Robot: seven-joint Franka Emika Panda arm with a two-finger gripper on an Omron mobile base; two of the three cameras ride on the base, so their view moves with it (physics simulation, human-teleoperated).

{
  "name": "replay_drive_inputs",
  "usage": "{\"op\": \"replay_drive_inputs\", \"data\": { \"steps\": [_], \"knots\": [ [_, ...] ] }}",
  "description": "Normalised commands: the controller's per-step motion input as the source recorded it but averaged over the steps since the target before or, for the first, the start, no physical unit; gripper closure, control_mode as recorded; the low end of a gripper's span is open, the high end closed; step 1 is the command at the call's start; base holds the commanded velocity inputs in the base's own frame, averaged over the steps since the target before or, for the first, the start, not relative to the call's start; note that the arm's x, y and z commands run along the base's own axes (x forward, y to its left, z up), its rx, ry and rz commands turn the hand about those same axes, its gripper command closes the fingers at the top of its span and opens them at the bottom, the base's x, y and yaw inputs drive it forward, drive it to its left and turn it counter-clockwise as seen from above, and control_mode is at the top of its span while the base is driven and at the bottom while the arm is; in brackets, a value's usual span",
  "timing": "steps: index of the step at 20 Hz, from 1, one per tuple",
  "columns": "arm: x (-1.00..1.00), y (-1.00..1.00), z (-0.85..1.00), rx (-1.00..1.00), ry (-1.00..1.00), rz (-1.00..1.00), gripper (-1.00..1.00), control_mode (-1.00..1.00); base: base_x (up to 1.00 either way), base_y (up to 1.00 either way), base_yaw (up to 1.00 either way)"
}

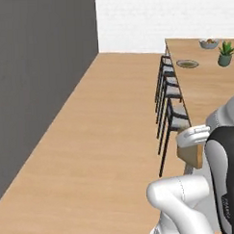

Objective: Start the toaster. Once the lever pops up, take the bread to the plate on the dining counter.

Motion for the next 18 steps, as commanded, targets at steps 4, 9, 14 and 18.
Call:
{"op": "replay_drive_inputs", "data": {
  "steps": [4,9,14,18],
  "knots": [
    [0.0,0.0,0.0,0.0,0.0,0.0,1.0,1.0,0.98,0.92,-0.51],
    [0.0,0.0,0.0,0.0,0.0,0.0,1.0,1.0,0.88,0.71,-0.48],
    [0.0,0.0,0.0,0.0,0.0,0.0,1.0,1.0,0.87,0.69,-0.43],
    [0.0,0.0,0.0,0.0,0.0,0.0,1.0,1.0,1.0,0.81,-0.5]
  ]
}}
